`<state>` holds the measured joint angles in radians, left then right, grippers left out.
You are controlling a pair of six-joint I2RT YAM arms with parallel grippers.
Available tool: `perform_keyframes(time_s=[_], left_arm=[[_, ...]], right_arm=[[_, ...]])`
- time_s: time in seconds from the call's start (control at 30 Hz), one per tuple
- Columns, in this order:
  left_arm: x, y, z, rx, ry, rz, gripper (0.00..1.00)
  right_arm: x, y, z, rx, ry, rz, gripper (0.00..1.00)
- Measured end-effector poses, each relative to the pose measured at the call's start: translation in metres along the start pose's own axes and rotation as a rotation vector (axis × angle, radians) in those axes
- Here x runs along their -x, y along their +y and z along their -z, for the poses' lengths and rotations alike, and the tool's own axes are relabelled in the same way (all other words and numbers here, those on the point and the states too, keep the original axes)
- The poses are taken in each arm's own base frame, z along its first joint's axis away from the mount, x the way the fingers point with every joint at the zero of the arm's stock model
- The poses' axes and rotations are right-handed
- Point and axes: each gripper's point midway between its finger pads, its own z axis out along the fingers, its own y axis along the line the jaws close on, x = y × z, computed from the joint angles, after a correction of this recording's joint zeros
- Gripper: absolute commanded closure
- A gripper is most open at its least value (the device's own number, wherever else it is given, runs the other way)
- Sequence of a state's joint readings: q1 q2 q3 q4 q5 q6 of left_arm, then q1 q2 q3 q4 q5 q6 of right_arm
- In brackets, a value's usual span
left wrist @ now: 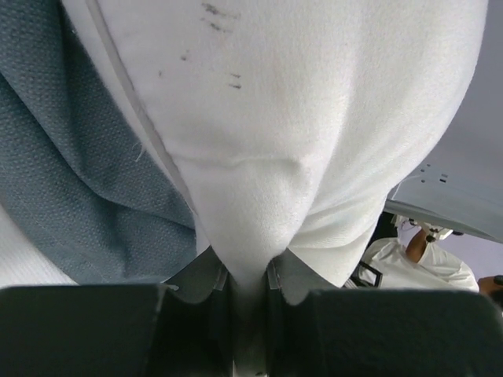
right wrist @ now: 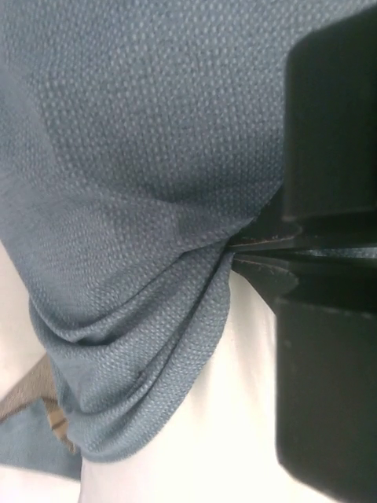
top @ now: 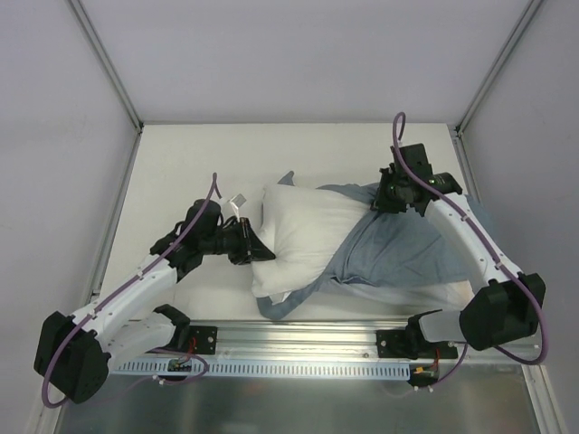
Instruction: Remove the pillowcase from the pillow
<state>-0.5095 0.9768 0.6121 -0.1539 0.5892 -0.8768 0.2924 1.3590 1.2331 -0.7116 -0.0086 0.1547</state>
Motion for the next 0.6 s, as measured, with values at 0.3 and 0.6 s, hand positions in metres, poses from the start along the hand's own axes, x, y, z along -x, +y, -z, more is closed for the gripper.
perform_keyframes(time_s=[0.3, 0.6], left_arm=[[0.029, -0.029, 0.026, 0.053, -0.072, -0.077, 0.01], [0.137, -0.029, 0.017, 0.168, -0.235, -0.016, 0.01]], right_arm=[[-0.019, 0.030, -0.005, 0.089, -0.007, 0.058, 0.99], [-0.030, 0.053, 0.008, 0.136, -0.026, 0.130, 0.99]])
